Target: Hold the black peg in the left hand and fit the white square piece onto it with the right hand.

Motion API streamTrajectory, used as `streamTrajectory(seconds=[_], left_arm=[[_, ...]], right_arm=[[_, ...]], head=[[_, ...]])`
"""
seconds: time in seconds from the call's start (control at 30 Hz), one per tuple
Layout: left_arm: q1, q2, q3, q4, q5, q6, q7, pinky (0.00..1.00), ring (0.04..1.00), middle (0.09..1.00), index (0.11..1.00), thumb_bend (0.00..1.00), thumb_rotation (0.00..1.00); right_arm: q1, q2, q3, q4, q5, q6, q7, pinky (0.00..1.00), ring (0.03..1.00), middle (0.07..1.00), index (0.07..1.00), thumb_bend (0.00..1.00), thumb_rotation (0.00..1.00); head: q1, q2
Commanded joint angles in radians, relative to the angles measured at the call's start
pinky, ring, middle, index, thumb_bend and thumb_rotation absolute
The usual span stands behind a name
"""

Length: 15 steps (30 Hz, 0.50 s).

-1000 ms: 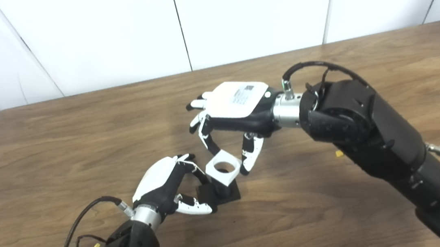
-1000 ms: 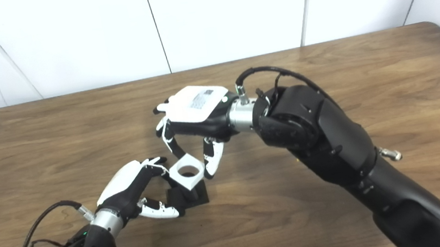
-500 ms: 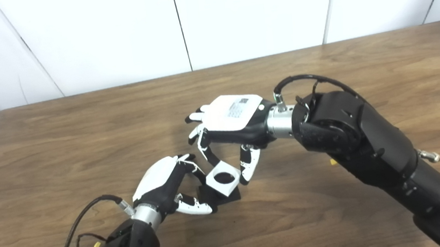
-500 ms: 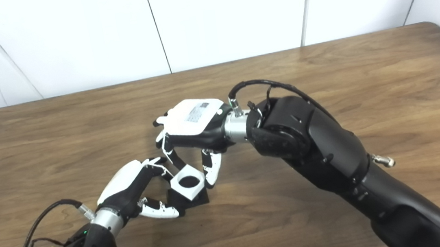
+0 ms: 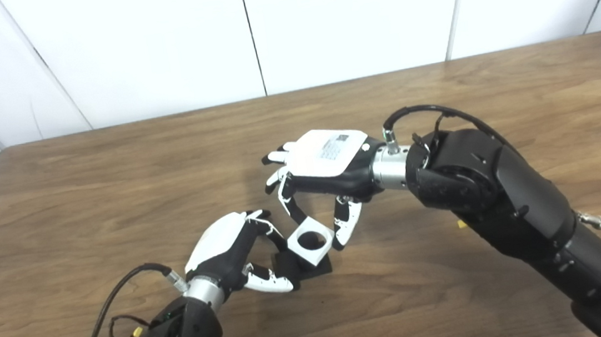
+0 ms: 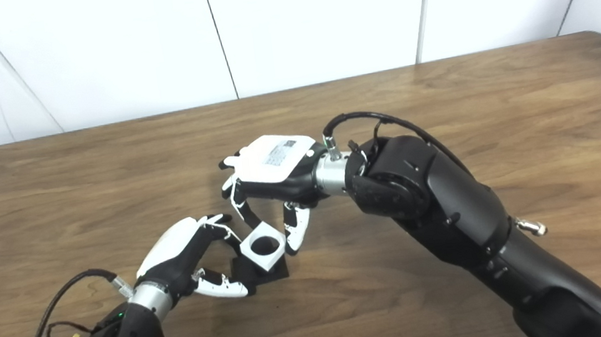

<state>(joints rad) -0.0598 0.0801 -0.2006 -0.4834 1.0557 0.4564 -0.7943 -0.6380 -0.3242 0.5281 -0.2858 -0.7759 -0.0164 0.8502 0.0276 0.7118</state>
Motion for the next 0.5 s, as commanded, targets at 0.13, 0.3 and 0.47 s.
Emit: streamTrajectory(seconds=[0.13, 0.3, 0.47], left_arm=[[-0.002, -0.004, -0.005, -0.014, -0.002, 0.012, -0.023, 1.00, 1.000, 0.950, 0.490, 0.50, 0.08], [-0.005, -0.012, -0.005, -0.012, 0.000, 0.012, -0.025, 1.00, 1.000, 0.952, 0.490, 0.50, 0.08], [-0.010, -0.020, -0.003, -0.004, 0.010, 0.012, -0.028, 1.00, 1.000, 0.953, 0.490, 0.50, 0.08]], right_arm=[[-0.028, 0.011, -0.010, 0.015, 0.001, -0.015, -0.041, 1.00, 1.000, 0.863, 0.489, 0.53, 0.14], [-0.031, 0.009, -0.009, 0.028, 0.000, -0.019, -0.046, 1.00, 0.999, 0.863, 0.490, 0.53, 0.14], [-0.031, 0.009, -0.006, 0.041, 0.001, -0.021, -0.050, 0.99, 1.000, 0.864, 0.490, 0.53, 0.14]], head=[[-0.001, -0.001], [0.003, 0.006], [0.003, 0.005]])
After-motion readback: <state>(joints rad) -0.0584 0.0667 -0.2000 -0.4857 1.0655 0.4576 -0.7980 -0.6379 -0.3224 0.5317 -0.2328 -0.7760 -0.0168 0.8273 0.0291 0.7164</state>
